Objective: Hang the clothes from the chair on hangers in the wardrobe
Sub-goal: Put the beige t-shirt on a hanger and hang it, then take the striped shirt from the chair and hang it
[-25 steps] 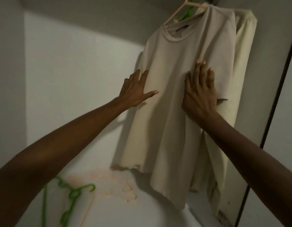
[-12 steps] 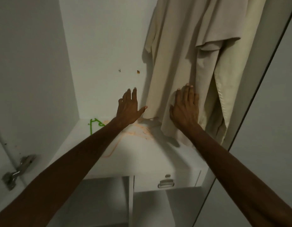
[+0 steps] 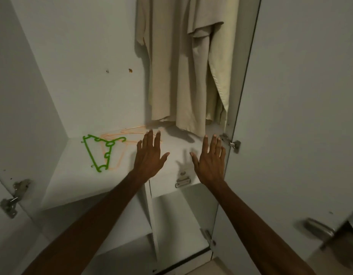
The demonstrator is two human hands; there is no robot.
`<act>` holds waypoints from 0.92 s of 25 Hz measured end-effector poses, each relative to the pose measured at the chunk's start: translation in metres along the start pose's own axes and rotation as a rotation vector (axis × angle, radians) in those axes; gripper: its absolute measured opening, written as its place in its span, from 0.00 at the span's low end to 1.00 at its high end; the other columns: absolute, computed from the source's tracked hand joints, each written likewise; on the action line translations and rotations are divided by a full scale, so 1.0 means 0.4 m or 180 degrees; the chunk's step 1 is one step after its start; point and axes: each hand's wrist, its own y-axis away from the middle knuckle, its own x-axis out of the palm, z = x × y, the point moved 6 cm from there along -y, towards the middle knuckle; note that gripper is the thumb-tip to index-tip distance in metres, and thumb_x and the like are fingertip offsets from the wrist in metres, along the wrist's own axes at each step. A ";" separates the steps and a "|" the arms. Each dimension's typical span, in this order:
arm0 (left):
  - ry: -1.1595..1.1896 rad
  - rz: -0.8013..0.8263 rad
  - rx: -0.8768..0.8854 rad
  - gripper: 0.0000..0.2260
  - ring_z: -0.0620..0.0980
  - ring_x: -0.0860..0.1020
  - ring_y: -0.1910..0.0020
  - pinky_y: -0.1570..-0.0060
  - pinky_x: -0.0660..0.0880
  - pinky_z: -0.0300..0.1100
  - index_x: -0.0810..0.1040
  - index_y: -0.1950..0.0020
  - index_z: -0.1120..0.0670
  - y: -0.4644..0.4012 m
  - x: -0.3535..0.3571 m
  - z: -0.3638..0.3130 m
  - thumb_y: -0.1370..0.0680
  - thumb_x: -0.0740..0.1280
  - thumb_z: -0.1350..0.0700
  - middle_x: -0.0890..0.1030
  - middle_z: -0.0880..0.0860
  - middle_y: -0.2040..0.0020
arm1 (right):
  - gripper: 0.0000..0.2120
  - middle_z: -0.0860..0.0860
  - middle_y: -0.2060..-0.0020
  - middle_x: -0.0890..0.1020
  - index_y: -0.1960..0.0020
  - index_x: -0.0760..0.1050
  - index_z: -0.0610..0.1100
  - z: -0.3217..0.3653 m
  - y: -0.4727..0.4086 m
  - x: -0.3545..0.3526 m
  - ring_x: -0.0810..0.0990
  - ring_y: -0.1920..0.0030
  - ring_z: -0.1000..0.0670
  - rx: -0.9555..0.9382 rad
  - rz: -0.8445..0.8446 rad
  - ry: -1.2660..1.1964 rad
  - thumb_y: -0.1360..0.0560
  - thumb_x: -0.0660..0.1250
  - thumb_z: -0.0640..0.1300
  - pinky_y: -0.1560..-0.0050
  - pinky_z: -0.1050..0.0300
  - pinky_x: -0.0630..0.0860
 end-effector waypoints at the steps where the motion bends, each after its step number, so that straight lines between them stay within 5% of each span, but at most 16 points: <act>1: 0.0029 0.0082 0.0130 0.37 0.65 0.60 0.22 0.28 0.64 0.62 0.54 0.18 0.59 0.034 0.011 -0.041 0.19 0.60 0.38 0.57 0.66 0.20 | 0.39 0.36 0.18 0.52 0.17 0.50 0.41 -0.028 0.050 -0.003 0.50 0.18 0.36 0.0083 -0.0018 0.0045 0.17 0.48 0.67 0.21 0.36 0.52; 11: 0.0943 0.0815 0.1364 0.32 0.60 0.57 0.20 0.25 0.59 0.61 0.56 0.18 0.56 0.349 0.083 -0.483 0.17 0.58 0.41 0.58 0.62 0.19 | 0.33 0.39 0.17 0.48 0.16 0.46 0.42 -0.377 0.598 -0.062 0.46 0.17 0.38 0.1263 -0.0003 0.0511 0.14 0.51 0.57 0.20 0.36 0.51; 16: 0.1287 0.0640 0.2270 0.28 0.62 0.68 0.27 0.32 0.68 0.60 0.64 0.21 0.58 0.479 0.078 -0.744 0.17 0.60 0.44 0.68 0.62 0.24 | 0.34 0.38 0.18 0.51 0.17 0.50 0.41 -0.548 0.830 -0.161 0.49 0.18 0.37 0.1773 -0.0057 0.0835 0.16 0.59 0.54 0.21 0.38 0.53; 23: 0.1725 0.0710 0.2980 0.28 0.61 0.69 0.28 0.33 0.69 0.57 0.67 0.23 0.58 0.633 0.056 -1.136 0.18 0.61 0.44 0.69 0.62 0.25 | 0.35 0.39 0.17 0.51 0.17 0.49 0.42 -0.815 1.108 -0.304 0.48 0.18 0.38 0.2614 -0.0077 0.1115 0.16 0.55 0.58 0.21 0.37 0.53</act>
